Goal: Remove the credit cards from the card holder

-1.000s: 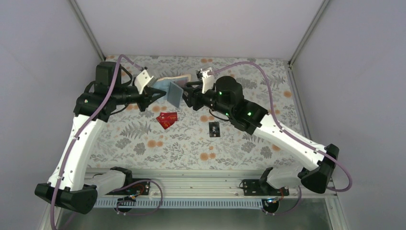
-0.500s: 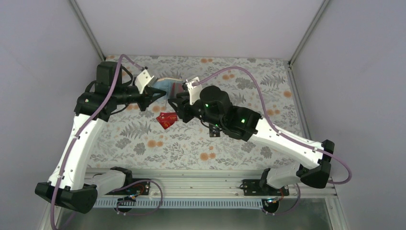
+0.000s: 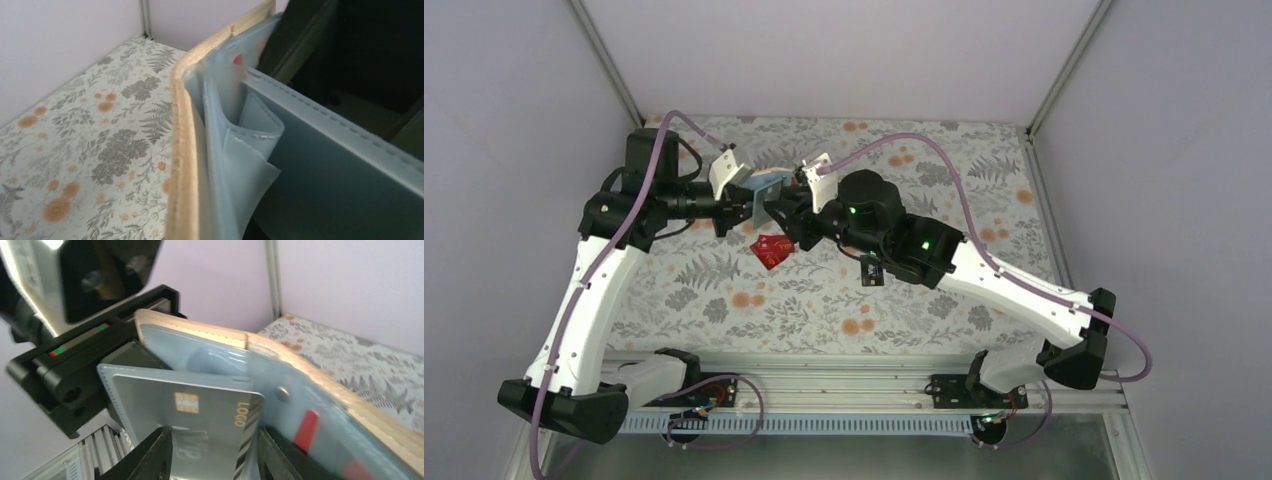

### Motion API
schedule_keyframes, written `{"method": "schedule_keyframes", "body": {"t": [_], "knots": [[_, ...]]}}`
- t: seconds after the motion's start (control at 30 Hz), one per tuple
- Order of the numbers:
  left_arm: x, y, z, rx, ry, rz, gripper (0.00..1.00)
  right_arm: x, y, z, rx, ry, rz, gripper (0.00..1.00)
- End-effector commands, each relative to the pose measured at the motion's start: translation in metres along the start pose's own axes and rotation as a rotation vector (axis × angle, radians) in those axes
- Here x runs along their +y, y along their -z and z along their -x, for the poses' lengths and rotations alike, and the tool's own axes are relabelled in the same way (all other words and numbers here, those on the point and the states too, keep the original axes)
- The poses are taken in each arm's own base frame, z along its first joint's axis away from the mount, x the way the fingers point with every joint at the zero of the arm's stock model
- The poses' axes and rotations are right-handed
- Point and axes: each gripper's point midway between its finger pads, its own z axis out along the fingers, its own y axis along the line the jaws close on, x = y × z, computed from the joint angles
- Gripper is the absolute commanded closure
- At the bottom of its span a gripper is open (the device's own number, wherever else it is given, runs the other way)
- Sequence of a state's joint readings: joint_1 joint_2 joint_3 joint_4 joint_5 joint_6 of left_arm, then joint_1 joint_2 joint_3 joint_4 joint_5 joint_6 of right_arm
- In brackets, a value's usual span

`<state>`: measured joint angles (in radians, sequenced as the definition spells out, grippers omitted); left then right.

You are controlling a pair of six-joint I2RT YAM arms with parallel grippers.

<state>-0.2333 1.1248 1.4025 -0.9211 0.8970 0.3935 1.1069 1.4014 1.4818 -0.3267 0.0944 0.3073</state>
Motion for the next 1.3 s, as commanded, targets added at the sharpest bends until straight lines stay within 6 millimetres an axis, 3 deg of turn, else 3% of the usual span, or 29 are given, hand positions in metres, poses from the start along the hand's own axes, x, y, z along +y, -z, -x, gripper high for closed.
{"method": "schedule_keyframes", "body": {"t": [0.0, 0.13, 0.33, 0.67, 0.8, 1.03, 1.17, 1.27], "knots": [[-0.036, 0.012, 0.018, -0.072, -0.084, -0.138, 0.98, 0.009, 0.01, 0.021, -0.081, 0.058, 0.093, 0.52], [-0.052, 0.017, 0.019, -0.093, -0.125, -0.216, 0.98, 0.011, 0.017, 0.022, -0.089, 0.102, 0.132, 0.48], [-0.081, 0.028, 0.022, -0.143, -0.198, -0.337, 0.98, 0.032, 0.041, 0.029, -0.131, 0.183, 0.287, 0.46], [-0.068, 0.023, 0.028, -0.137, -0.151, -0.301, 0.98, 0.074, 0.071, 0.023, -0.142, 0.215, 0.575, 0.51], [-0.07, 0.024, 0.031, -0.147, -0.161, -0.311, 0.98, 0.074, 0.066, 0.014, -0.101, 0.198, 0.59, 0.54], [-0.072, 0.024, 0.031, -0.156, -0.165, -0.331, 0.98, 0.051, 0.044, 0.005, -0.07, 0.183, 0.456, 0.59], [-0.069, 0.022, 0.031, -0.153, -0.15, -0.326, 0.98, 0.062, 0.04, 0.003, -0.055, 0.204, 0.522, 0.72], [-0.067, 0.022, 0.03, -0.147, -0.151, -0.313, 0.98, 0.065, 0.046, 0.006, -0.07, 0.213, 0.538, 0.94]]}}
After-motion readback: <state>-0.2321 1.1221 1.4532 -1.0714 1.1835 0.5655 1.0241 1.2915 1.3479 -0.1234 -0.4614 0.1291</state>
